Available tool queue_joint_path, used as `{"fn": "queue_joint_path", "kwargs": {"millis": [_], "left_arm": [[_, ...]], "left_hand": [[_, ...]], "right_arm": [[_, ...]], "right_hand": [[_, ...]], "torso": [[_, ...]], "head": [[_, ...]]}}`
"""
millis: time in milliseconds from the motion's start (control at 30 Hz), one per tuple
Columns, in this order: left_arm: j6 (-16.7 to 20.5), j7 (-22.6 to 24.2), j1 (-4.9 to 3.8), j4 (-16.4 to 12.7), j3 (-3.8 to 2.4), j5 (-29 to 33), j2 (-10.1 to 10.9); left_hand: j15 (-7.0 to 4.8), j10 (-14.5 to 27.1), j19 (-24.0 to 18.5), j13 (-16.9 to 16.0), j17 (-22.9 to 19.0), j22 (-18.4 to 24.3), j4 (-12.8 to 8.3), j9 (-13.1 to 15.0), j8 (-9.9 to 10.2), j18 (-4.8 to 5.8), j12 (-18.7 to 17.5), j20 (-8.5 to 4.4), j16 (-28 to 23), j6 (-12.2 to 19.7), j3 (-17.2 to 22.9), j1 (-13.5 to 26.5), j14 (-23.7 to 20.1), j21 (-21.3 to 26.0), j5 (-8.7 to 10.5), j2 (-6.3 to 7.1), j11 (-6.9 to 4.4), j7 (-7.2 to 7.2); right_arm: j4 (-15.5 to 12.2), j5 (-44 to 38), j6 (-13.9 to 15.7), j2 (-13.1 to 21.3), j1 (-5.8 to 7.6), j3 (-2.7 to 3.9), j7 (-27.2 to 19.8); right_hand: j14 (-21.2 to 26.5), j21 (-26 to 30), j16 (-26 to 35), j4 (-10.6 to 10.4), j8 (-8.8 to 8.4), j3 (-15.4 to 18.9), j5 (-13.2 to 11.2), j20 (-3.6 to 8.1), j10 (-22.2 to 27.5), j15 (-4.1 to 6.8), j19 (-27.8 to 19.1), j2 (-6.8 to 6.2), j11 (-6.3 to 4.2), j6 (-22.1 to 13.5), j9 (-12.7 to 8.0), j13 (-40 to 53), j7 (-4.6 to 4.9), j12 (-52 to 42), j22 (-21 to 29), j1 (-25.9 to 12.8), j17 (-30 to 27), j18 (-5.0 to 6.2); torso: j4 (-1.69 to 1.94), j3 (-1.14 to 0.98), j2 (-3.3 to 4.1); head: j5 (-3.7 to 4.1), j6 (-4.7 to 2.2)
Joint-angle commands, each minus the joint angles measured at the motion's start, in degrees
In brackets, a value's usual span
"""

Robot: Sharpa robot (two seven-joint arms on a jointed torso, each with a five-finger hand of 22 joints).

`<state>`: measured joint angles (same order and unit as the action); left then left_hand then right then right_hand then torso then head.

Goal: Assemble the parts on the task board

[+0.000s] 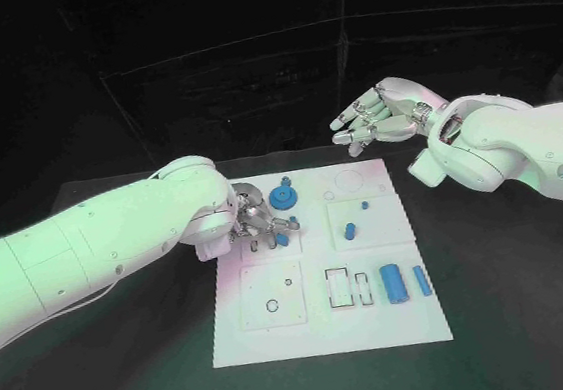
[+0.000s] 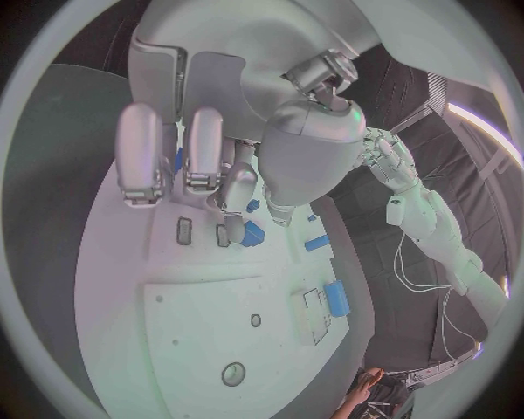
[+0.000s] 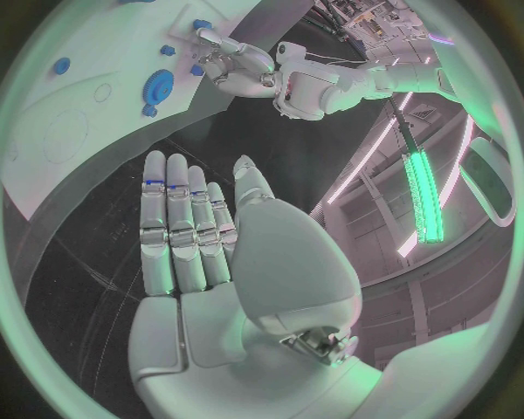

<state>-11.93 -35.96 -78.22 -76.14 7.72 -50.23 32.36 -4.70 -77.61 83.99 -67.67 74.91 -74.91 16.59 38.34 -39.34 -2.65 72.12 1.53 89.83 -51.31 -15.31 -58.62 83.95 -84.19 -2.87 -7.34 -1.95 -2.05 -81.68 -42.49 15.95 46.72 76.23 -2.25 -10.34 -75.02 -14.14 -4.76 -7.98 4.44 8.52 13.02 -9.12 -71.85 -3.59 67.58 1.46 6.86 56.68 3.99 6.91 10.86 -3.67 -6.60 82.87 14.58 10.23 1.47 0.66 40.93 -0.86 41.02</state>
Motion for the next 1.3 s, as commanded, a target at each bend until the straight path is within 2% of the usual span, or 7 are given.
{"fn": "queue_joint_path", "kwargs": {"millis": [33,1300], "left_arm": [[0.18,0.01,-0.08,0.01,-0.01,1.82,0.03],[3.19,0.23,-0.08,0.44,-0.01,2.66,0.05]], "left_hand": [[-0.48,-0.23,1.90,-0.02,15.09,-5.25,0.02,0.00,0.43,0.53,0.15,-0.41,0.17,-0.41,-0.40,0.07,6.05,-0.10,0.15,-0.87,0.06,0.04],[-0.43,-0.09,1.84,0.08,15.09,-5.17,-0.59,-0.16,1.11,0.52,-0.03,-0.41,0.17,-0.18,-0.58,-0.81,6.05,-0.03,0.14,-1.11,0.16,-0.10]], "right_arm": [[0.00,0.08,-0.09,-0.07,0.12,0.04,-0.38],[0.07,0.08,-0.09,-0.20,0.12,0.03,-0.32]], "right_hand": [[0.34,0.30,0.34,-0.08,0.30,0.30,0.30,-0.49,0.53,-0.08,0.05,0.10,-0.02,-0.37,0.04,-0.05,0.15,-0.03,0.05,-0.09,-0.08,0.25],[0.39,0.44,0.40,-0.06,0.37,0.36,0.36,-0.52,0.56,-0.10,0.05,0.13,-0.02,-0.34,0.06,-0.10,0.15,-0.06,0.14,-0.11,-0.10,0.26]], "torso": [[0.00,0.01,0.03],[-0.03,-0.02,0.00]], "head": [[0.11,0.00],[0.10,0.27]]}}
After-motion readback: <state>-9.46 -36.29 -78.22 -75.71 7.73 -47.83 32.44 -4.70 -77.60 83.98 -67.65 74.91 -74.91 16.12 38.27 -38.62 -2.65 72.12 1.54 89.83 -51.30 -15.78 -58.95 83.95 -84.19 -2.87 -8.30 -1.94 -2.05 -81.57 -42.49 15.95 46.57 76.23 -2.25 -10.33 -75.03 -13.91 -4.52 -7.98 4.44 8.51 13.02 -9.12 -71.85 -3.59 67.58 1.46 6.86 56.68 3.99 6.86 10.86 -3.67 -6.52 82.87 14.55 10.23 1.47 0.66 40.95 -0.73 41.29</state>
